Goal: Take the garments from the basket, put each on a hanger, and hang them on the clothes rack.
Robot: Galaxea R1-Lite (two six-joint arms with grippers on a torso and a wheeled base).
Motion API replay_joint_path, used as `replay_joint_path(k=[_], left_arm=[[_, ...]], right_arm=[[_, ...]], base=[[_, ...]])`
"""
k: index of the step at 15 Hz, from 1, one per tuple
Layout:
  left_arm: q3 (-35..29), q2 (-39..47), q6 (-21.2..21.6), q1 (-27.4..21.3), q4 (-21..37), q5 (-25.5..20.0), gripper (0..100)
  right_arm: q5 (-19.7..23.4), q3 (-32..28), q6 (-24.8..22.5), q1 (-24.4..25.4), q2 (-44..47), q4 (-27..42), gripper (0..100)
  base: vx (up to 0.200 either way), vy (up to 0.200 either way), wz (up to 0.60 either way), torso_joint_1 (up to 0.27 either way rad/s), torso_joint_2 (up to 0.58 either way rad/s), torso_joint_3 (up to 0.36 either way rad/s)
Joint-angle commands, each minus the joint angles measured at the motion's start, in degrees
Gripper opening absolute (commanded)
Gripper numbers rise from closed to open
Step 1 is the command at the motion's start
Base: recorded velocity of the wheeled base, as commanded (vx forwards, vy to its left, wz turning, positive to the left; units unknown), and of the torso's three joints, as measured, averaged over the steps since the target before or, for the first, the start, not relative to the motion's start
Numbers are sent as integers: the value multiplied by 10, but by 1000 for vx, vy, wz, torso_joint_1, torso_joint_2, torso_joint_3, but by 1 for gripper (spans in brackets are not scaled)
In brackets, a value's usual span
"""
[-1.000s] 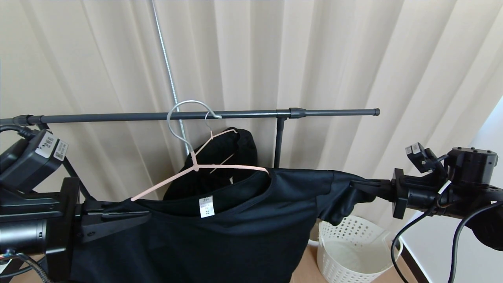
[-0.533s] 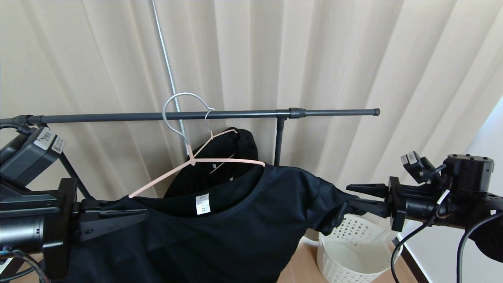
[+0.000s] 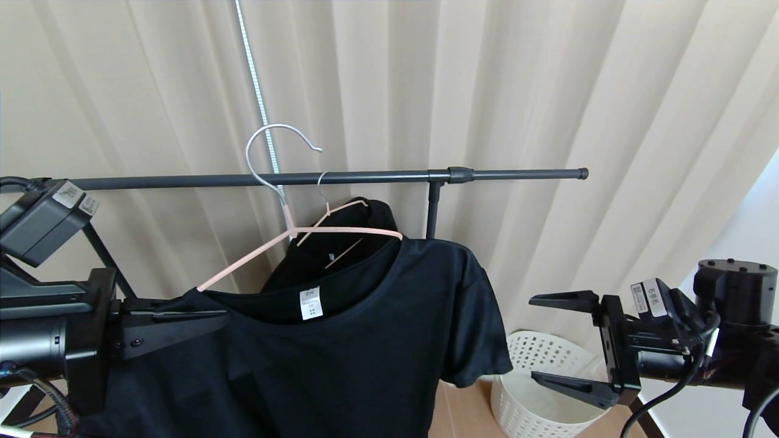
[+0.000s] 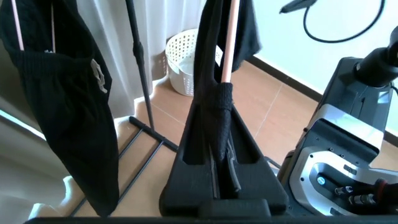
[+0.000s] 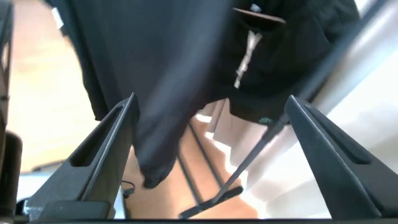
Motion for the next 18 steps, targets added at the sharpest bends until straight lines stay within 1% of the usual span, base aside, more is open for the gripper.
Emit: replay_joint_path(k=[1, 3, 4, 5, 8, 10, 11, 12, 13, 14, 15, 16, 18], left_arm=[[-2, 8, 0, 4, 0, 0, 0], [-2, 9, 0, 5, 0, 4, 0], [-2, 16, 0, 4, 0, 22, 0], [-3, 20, 0, 1, 0, 35, 0], [-6, 28, 0, -3, 0, 45, 0], [-7, 28, -2, -18, 1, 88, 0], [-7, 27, -12, -31, 1, 119, 0], [-8, 25, -21, -43, 1, 138, 0], [-8, 25, -37, -60, 1, 175, 0], [-8, 24, -45, -72, 1, 200, 0], [-8, 24, -56, -79, 1, 211, 0], [-8, 27, -69, -86, 1, 213, 0], [-8, 35, -80, -91, 1, 214, 0]], right_arm=[[-3, 2, 5, 14, -38, 6, 100], [-38, -1, 50, 37, -61, 7, 100], [-100, -8, 112, 71, -80, 4, 100], [-143, -11, 156, 97, -93, 2, 100], [-225, -33, 225, 142, -112, 4, 100], [-286, -55, 279, 169, -113, 6, 100], [-312, -67, 303, 181, -113, 6, 100], [-325, -74, 316, 186, -112, 7, 100], [-340, -83, 328, 189, -111, 7, 100], [-343, -86, 329, 189, -110, 7, 100], [-344, -84, 328, 189, -110, 7, 100], [-344, -82, 328, 189, -111, 7, 100], [-344, -81, 328, 189, -112, 7, 100]], base=[[0, 0, 0, 0, 0, 0], [0, 0, 0, 0, 0, 0], [0, 0, 0, 0, 0, 0], [0, 0, 0, 0, 0, 0], [0, 0, 0, 0, 0, 0], [0, 0, 0, 0, 0, 0], [0, 0, 0, 0, 0, 0], [0, 0, 0, 0, 0, 0], [0, 0, 0, 0, 0, 0], [0, 0, 0, 0, 0, 0], [0, 0, 0, 0, 0, 0], [0, 0, 0, 0, 0, 0], [0, 0, 0, 0, 0, 0]])
